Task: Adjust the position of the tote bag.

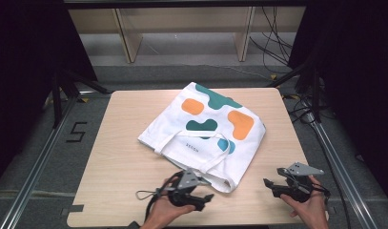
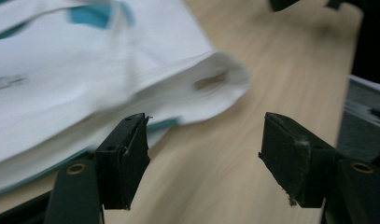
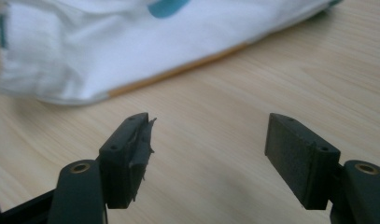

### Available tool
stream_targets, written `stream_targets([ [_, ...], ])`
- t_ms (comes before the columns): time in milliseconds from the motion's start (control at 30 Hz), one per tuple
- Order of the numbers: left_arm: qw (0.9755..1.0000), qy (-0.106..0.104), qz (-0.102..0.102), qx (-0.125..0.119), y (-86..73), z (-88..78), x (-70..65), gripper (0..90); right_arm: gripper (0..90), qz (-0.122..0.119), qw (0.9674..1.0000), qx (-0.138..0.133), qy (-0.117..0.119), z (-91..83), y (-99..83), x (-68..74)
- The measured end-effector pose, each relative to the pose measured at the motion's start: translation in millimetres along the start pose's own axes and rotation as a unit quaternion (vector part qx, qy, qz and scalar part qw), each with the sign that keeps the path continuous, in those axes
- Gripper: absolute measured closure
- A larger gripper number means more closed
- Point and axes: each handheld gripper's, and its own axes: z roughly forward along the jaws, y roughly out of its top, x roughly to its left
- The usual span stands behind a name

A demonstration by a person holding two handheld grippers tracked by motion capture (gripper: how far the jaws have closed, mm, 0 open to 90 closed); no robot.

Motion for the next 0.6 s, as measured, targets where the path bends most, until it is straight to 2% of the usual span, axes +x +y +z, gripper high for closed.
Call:
stream_targets([
  [33,0.9998,0.017,-0.006,0.0,-3.7,-5.7,6.9,31.0,30.4,-0.003,0.9999,-0.001,0.01,2.3,7.0,8.1],
  [67,0.9992,0.029,-0.027,-0.007,-8.3,-11.7,14.7,31.0,30.4,-0.003,0.9999,-0.001,0.01,2.3,7.0,8.1],
  [100,0.9984,0.047,-0.031,0.002,-12.3,-18.9,24.3,31.0,30.3,-0.026,0.9995,-0.005,0.017,3.9,11.2,9.9],
  [133,0.9975,0.059,-0.04,0.002,-16.0,-24.6,32.0,30.2,29.1,-0.019,0.999,-0.006,0.041,9.5,19.3,23.6],
  [167,0.9967,0.066,-0.047,0.001,-21.4,-32.4,44.6,30.2,28.4,-0.033,0.9978,-0.006,0.057,13.6,24.3,27.8],
  [200,0.9967,0.066,-0.047,0.001,-21.4,-32.4,44.6,29.9,28.0,-0.041,0.9973,-0.007,0.061,16.3,27.6,33.1],
  [233,0.9951,0.079,-0.06,0.002,-25.1,-36.1,51.1,29.9,28.0,-0.041,0.9973,-0.007,0.061,16.3,27.6,33.1],
  [300,0.9929,0.104,-0.056,0.014,-29.9,-42.5,62.2,28.6,25.5,-0.07,0.9955,0.002,0.063,23.8,37.6,49.4],
  [333,0.9901,0.118,-0.074,0.019,-34.7,-46.5,69.6,28.1,23.7,-0.09,0.9935,0.008,0.069,30.8,44.9,63.4],
  [367,0.9897,0.123,-0.07,0.023,-36.4,-48.8,73.9,27.9,22.7,-0.099,0.9923,0.008,0.075,35.2,48.0,69.2],
  [400,0.9897,0.123,-0.07,0.023,-36.4,-48.8,73.9,27.9,22.7,-0.099,0.9923,0.008,0.075,35.2,48.0,69.2],
  [433,0.9877,0.13,-0.083,0.026,-39.5,-51.5,79.5,27.7,22.8,-0.106,0.9908,0.016,0.083,43.2,52.9,80.4],
  [467,0.9877,0.13,-0.083,0.026,-39.5,-51.5,79.5,27.1,23.1,-0.121,0.9889,0.022,0.084,47.3,55.5,83.9],
  [500,0.9861,0.135,-0.092,0.029,-41.9,-53.4,83.3,26.0,26.2,-0.127,0.9879,0.03,0.083,51.7,56.6,89.6],
  [567,0.9864,0.137,-0.085,0.035,-43.0,-55.3,86.2,25.3,33.1,-0.15,0.9838,0.057,0.08,59.5,58.4,97.1],
  [600,0.9858,0.137,-0.094,0.028,-44.0,-55.0,87.5,25.3,33.1,-0.15,0.9838,0.057,0.08,59.5,58.4,97.1],
])
